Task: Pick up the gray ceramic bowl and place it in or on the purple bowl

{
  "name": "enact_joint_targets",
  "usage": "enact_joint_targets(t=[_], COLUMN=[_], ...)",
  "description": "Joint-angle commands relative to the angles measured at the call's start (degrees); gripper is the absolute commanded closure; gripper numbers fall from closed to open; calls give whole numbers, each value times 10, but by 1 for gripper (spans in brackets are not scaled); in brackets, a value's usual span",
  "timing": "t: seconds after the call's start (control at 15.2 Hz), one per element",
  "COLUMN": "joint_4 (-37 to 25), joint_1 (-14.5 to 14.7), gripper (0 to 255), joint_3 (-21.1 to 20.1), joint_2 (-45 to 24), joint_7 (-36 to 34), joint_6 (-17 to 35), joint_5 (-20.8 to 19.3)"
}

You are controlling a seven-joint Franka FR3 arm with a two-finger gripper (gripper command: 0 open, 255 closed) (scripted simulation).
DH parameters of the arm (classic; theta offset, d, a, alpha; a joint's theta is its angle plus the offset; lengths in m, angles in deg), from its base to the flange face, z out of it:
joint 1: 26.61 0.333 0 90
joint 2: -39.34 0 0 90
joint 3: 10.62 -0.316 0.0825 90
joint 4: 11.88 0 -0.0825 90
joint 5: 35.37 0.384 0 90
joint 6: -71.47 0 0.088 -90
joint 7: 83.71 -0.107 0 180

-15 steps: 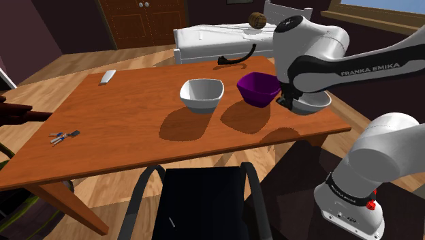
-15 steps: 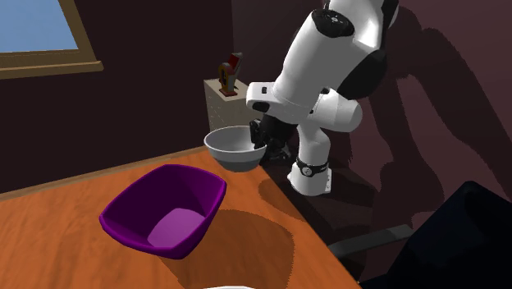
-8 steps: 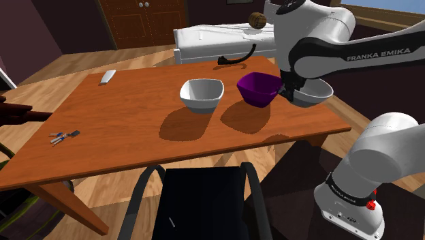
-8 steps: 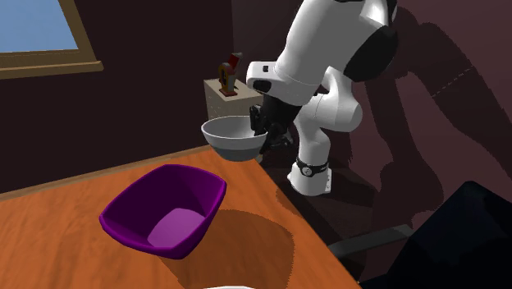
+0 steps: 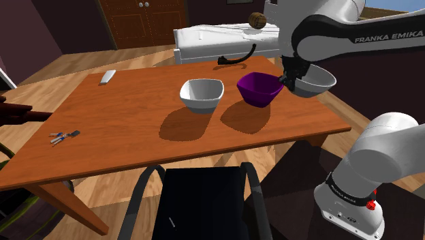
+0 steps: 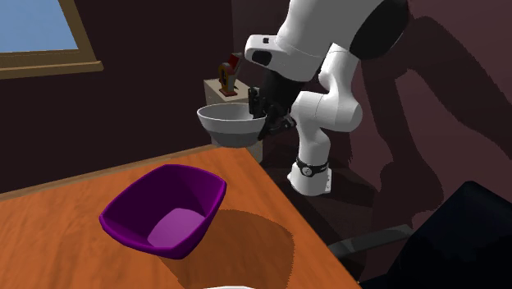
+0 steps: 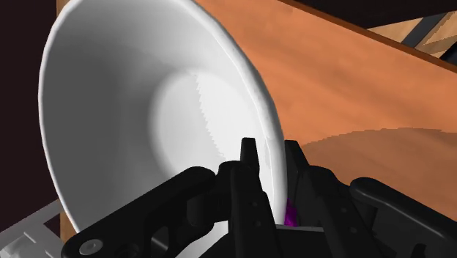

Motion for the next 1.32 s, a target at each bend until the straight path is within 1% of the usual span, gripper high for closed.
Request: enact_joint_targets(t=[0.0, 0.26, 0.53, 0.92, 0.99, 1.06, 1.25], joint_4=[-24, -90, -165, -298, -323, -361, -338], joint_1=[4, -11, -25, -39, -41, -43, -43], gripper=[255, 255, 255, 255, 255, 255, 255], joint_3=[-4, -1, -1, -4, -5, -6, -5], joint_2=[35, -64, -159, -298, -321, -355, -354], joint_7=[-2, -6, -9, -9, -8, -7, -16], joint_6=[0, 34, 54, 60, 58, 54, 75], joint_5=[-1, -15, -26, -42, -45, -49, -51])
